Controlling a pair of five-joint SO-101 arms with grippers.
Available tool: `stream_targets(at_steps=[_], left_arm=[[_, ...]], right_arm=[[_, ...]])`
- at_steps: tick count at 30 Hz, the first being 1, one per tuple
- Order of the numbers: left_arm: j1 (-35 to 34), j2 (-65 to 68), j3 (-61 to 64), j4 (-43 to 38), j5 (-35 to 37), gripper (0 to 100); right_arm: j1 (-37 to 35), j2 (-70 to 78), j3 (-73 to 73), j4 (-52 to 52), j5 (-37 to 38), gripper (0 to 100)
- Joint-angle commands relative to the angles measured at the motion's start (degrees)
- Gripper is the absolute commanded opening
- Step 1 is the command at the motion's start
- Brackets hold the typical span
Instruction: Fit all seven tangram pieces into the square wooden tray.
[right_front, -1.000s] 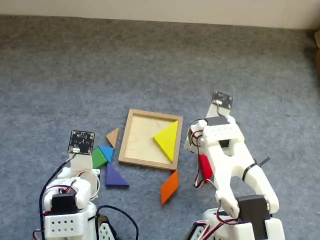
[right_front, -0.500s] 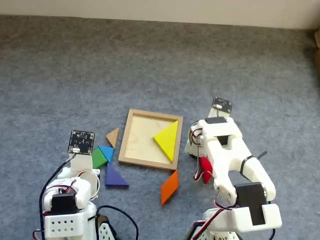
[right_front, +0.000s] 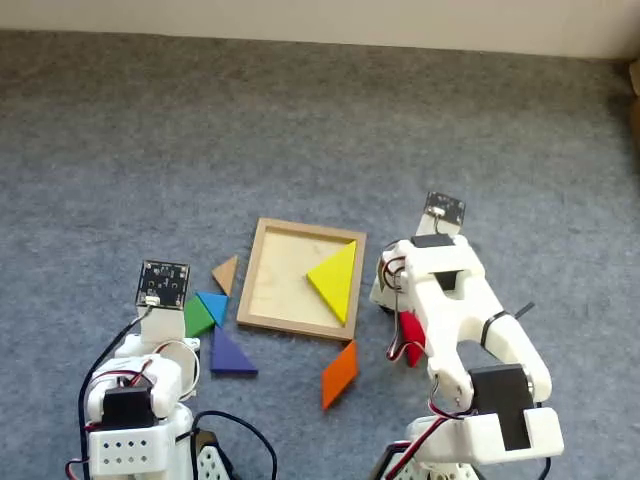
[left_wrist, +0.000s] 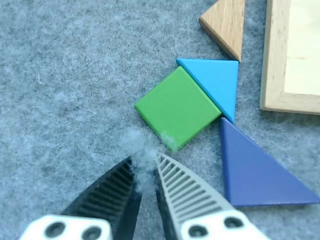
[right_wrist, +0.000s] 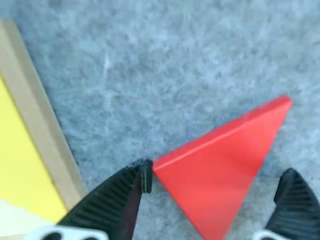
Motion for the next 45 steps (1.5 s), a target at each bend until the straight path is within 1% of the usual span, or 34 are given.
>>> stream_targets(at_steps=[1, 13, 17, 19, 25, 29, 35, 41, 45], left_arm=[[-0.5, -1.5, 1.2, 0.4, 0.2, 0], [-0.5, -1.5, 1.2, 0.4, 0.2, 0], [-0.5, -1.5, 1.2, 0.4, 0.2, 0], [-0.5, -1.5, 1.2, 0.4, 0.2, 0], [-0.5, -1.5, 1.2, 0.4, 0.2, 0], [-0.5, -1.5, 1.2, 0.4, 0.2, 0], [-0.5, -1.5, 1.2, 0.4, 0.2, 0], [-0.5, -1.5, 1.2, 0.4, 0.2, 0], [-0.5, -1.5, 1.2, 0.4, 0.2, 0]], right_arm=[[1.0, -0.3, -1.8, -1.9, -0.6, 37.2], [1.9, 0.1, -1.3, -2.8, -0.6, 36.5], [2.5, 0.1, -1.4, -2.9, -0.4, 27.4], [2.5, 0.1, -1.5, -2.9, -0.2, 24.5], [2.5, -0.5, -1.3, -2.6, 0.2, 24.2], [2.5, -3.6, -1.3, -2.5, 5.1, 24.1], [2.3, -13.4, 2.7, -1.9, 8.9, 24.1], [2.2, -17.6, 3.8, -1.9, 11.3, 24.1], [2.4, -17.6, 3.8, -1.9, 10.8, 24.1]])
